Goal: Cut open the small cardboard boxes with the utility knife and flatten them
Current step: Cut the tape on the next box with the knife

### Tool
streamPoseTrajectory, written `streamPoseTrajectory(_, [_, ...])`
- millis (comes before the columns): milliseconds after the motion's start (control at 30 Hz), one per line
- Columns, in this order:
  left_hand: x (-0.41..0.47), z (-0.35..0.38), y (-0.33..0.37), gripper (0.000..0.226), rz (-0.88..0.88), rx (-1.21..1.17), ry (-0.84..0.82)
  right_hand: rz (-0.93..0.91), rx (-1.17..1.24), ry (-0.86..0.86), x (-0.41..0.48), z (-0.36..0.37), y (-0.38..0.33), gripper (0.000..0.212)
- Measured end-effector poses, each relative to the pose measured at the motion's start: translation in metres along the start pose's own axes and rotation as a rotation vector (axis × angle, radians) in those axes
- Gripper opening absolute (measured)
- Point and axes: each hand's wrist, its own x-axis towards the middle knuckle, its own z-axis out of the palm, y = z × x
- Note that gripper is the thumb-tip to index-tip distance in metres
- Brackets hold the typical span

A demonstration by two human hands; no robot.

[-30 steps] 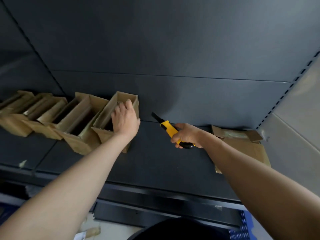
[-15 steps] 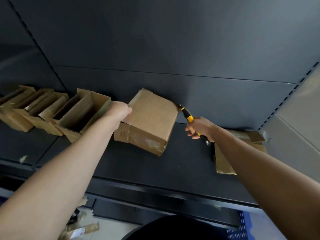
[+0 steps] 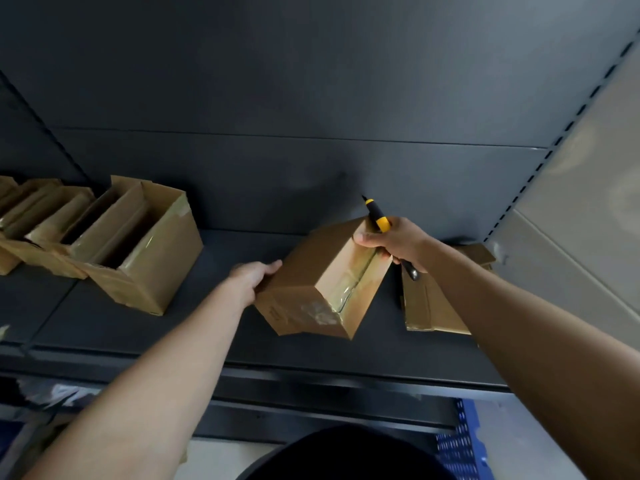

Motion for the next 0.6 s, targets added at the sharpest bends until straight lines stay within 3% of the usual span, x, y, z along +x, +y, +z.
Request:
streamPoseTrajectory(100, [0.008,0.01,-0.002,0.056,0.094,0.07,0.117,0.004,-0.078,0.084,0.001,0.004,-0.008,0.061])
streamPoseTrajectory(200, [0.001,0.018,0.006,0.04,0.173,0.175,0.066,0.007,-0.143,0.16,0.0,0.014,-0.017,0.06])
streamPoseTrajectory(267, [-0.011,0.015,0.022,0.052,0.25,0.266,-0.029,0.003,-0.167,0.199,0.0,0.019,-0.023,0.061])
streamPoseTrajectory(433, [-0.052,0.007,0.057,0.099,0.278,0.698,-0.474,0.032,-0.194,0.24,0.003,0.038,-0.037,0.085])
streamPoseTrajectory(533, [-0.059,0.004,0.057,0.103,0.399,0.815,-0.404,0.047,-0.201,0.253,0.001,0.044,-0.041,0.085])
streamPoseTrajectory(600, [-0.058,-0.003,0.057,0.089,0.483,0.833,-0.361,0.05,-0.237,0.258,0.0,0.042,-0.04,0.08])
